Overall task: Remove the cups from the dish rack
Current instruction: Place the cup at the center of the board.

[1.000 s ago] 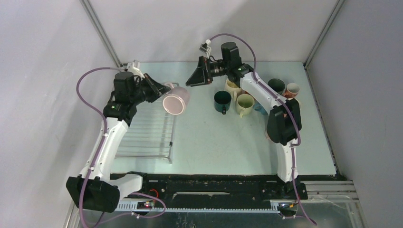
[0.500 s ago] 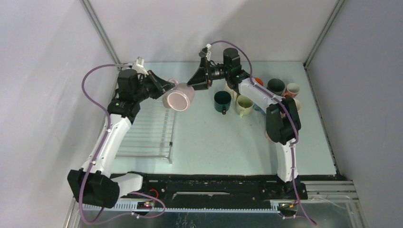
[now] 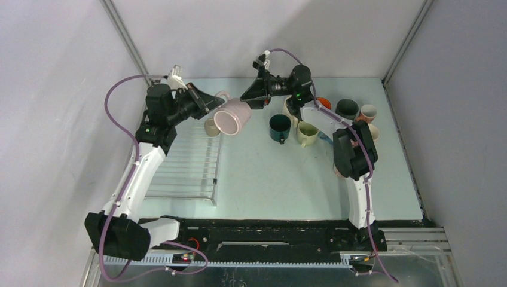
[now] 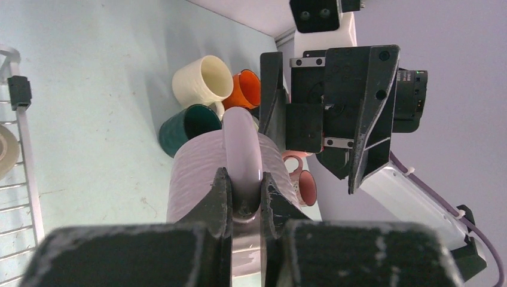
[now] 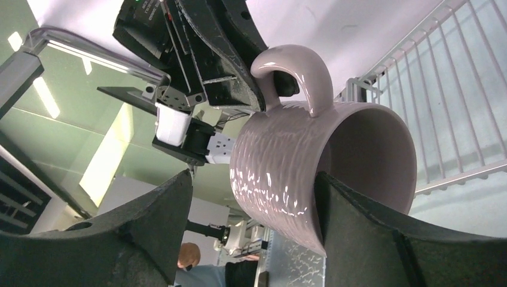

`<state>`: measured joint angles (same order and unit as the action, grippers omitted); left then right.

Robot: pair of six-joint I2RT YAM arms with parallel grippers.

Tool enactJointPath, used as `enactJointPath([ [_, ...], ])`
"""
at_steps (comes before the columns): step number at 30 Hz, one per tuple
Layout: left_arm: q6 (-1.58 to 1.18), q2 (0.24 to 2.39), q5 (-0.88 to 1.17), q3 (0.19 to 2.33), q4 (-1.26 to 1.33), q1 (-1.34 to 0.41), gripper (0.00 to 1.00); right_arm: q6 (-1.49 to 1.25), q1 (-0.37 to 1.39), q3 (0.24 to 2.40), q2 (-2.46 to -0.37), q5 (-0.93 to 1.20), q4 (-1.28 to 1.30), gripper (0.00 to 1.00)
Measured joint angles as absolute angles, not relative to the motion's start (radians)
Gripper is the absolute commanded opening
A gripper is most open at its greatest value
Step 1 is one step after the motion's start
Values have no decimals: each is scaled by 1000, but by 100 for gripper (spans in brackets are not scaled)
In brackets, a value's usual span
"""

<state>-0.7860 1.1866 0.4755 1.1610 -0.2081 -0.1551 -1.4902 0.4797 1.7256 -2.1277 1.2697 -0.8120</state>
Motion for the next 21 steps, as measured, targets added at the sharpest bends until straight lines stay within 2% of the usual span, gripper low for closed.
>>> enactJointPath([
  [13, -833, 1218, 543, 1161, -84, -158, 0, -1662, 481, 1716, -2128, 1269, -944, 55],
  [21, -873, 1246, 581, 1161, 8, -160, 0, -1724, 482, 1716, -2128, 1267, -972, 32],
])
